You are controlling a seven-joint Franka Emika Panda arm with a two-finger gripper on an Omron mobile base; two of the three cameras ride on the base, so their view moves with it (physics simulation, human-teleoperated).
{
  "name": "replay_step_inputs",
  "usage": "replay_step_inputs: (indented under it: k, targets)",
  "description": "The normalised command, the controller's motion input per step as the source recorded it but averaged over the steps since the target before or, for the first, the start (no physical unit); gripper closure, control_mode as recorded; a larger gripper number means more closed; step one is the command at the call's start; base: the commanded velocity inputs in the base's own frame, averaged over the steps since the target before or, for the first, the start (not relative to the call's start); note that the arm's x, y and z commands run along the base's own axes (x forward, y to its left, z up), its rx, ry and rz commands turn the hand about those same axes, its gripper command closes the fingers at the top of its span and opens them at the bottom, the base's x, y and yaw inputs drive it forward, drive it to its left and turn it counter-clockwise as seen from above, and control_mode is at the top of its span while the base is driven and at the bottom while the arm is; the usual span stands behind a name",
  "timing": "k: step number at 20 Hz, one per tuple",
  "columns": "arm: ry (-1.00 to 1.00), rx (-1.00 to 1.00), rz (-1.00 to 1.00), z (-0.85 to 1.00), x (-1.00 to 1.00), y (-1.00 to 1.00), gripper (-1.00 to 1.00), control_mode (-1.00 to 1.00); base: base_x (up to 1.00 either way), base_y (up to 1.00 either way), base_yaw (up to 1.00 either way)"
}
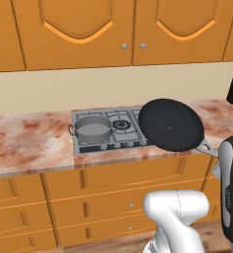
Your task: Move the pot and pan from the stove into the sink.
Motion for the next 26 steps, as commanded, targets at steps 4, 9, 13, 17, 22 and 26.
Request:
replay_step_inputs:
  k: [4, 9, 13, 17, 22, 26]
  targets:
    - [0.00, 0.00, 0.00, 0.00, 0.00, 0.00, 1.00, 1.00, 0.00, 0.00, 0.02]
    - [0.00, 0.00, 0.00, 0.00, 0.00, 0.00, 1.00, 1.00, -0.08, -0.05, 0.24]
    - [0.00, 0.00, 0.00, 0.00, 0.00, 0.00, 1.00, 1.00, -0.13, -0.15, 0.40]
    - [0.00, 0.00, 0.00, 0.00, 0.00, 0.00, 1.00, 1.00, -0.10, -0.13, 0.44]
    - [0.00, 0.00, 0.00, 0.00, 0.00, 0.00, 1.00, 1.00, -0.11, -0.12, 0.45]
    - [0.00, 0.00, 0.00, 0.00, 0.00, 0.00, 1.00, 1.00, -0.10, -0.09, 0.46]
